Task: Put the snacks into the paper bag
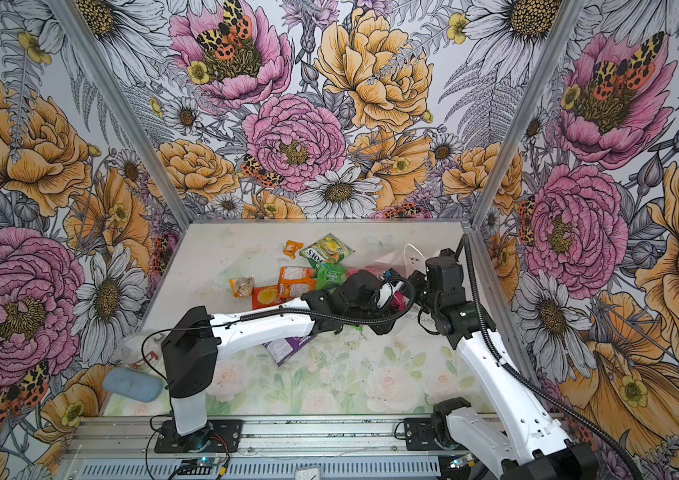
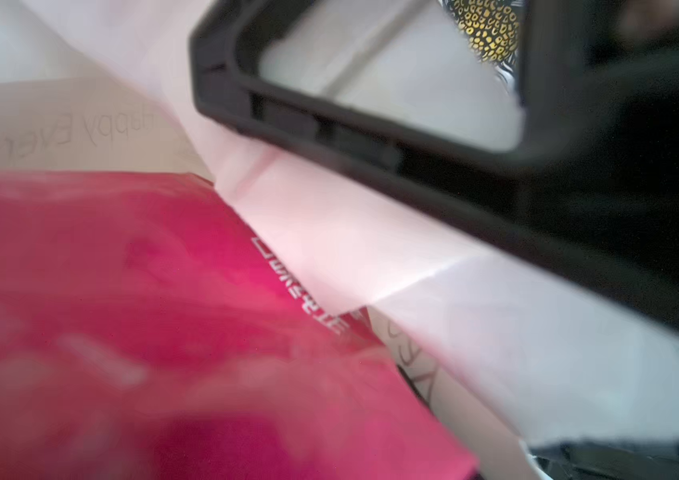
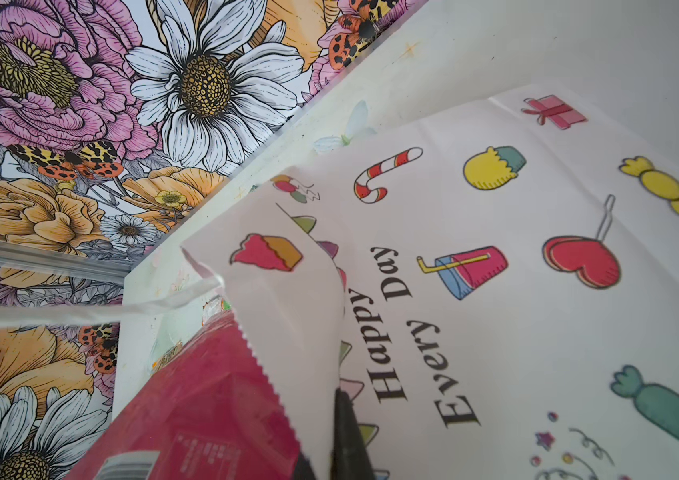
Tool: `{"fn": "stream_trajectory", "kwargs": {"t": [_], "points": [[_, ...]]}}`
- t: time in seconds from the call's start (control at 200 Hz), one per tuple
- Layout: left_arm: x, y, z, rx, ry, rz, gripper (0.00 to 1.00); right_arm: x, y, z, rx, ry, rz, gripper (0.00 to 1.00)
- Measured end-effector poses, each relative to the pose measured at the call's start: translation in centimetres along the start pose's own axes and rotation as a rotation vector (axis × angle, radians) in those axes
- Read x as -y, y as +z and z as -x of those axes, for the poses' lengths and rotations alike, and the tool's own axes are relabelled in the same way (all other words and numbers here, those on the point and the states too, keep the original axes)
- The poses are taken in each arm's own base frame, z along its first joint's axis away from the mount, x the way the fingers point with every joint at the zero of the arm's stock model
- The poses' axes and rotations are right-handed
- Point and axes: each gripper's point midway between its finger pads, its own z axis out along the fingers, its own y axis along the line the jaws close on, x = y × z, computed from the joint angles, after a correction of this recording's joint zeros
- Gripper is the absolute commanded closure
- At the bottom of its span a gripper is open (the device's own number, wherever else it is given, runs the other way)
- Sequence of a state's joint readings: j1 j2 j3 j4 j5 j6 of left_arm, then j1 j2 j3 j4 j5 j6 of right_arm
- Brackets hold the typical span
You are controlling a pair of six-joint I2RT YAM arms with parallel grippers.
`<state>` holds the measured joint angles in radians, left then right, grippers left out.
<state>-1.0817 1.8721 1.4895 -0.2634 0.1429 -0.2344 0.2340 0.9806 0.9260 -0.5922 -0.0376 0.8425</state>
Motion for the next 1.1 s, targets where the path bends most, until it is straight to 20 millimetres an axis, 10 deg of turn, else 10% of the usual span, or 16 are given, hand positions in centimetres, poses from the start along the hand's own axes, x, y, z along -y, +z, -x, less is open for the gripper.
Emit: {"fn": "stream_trajectory", "kwargs": {"t": [0.791, 1.101], "points": [[0.4, -12.6, 6.6, 0.2, -0.201, 0.124, 0.17, 0.0, 0.0, 0.2, 0.009, -0.006, -0.001, 1.0], [-10.5, -20.3, 9.5, 0.32, -0.532, 0.427, 0.03, 0.0, 0.0, 0.2, 0.008, -0.014, -0.001, 1.0]]}}
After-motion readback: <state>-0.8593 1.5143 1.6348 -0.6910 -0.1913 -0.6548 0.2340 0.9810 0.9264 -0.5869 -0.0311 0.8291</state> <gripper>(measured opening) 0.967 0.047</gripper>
